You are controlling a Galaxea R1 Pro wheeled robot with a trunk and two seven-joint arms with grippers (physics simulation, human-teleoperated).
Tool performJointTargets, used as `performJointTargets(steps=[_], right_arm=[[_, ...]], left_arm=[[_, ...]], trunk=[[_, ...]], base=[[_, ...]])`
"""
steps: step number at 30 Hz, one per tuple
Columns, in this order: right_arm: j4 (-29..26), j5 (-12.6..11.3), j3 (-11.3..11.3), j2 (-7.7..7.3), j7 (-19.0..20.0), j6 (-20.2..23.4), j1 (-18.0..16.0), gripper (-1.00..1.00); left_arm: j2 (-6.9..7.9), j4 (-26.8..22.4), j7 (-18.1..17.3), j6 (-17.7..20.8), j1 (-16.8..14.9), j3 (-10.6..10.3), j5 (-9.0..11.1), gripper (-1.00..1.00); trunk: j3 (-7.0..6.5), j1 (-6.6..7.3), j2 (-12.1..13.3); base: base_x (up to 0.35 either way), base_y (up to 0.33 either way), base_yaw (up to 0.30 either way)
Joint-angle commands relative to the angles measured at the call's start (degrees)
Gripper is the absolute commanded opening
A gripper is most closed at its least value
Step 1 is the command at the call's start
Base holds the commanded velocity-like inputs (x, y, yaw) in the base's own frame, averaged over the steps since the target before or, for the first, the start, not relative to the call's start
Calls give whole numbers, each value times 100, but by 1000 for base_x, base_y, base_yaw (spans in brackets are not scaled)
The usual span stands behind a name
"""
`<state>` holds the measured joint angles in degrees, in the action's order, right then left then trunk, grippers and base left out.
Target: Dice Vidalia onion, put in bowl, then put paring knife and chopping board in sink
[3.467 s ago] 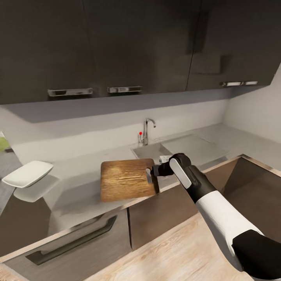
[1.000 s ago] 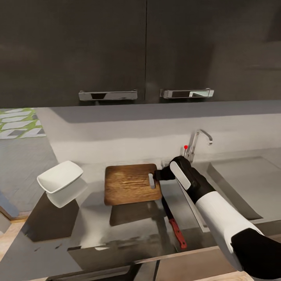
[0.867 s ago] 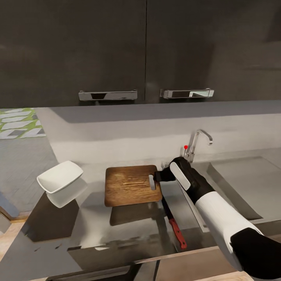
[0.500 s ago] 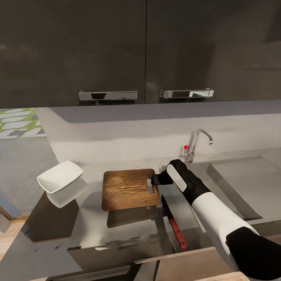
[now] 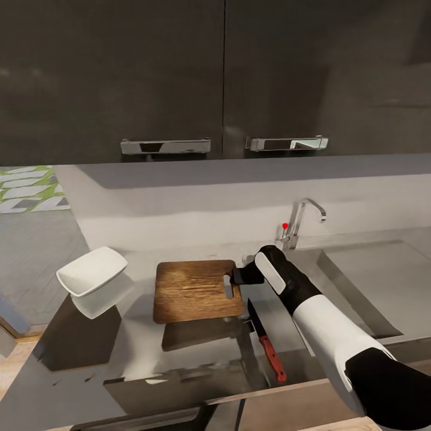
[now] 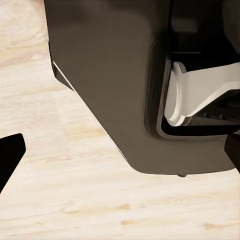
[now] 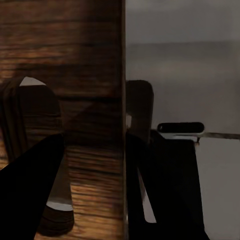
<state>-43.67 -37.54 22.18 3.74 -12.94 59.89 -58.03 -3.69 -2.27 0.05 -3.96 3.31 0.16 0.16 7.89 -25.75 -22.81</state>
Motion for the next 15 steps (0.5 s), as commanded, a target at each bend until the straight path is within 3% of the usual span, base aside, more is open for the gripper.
performJointTargets(steps=[1, 15], right_arm=[[33, -62, 14, 5, -59, 11, -6, -100], [340, -94, 20, 30, -59, 11, -6, -100]], left_arm=[[-1, -10, 2, -8, 3, 1, 2, 100], [-1, -10, -3, -8, 3, 1, 2, 100]], trunk=[[10, -3, -11], [10, -3, -11]], base=[[0, 0, 0], [0, 0, 0]])
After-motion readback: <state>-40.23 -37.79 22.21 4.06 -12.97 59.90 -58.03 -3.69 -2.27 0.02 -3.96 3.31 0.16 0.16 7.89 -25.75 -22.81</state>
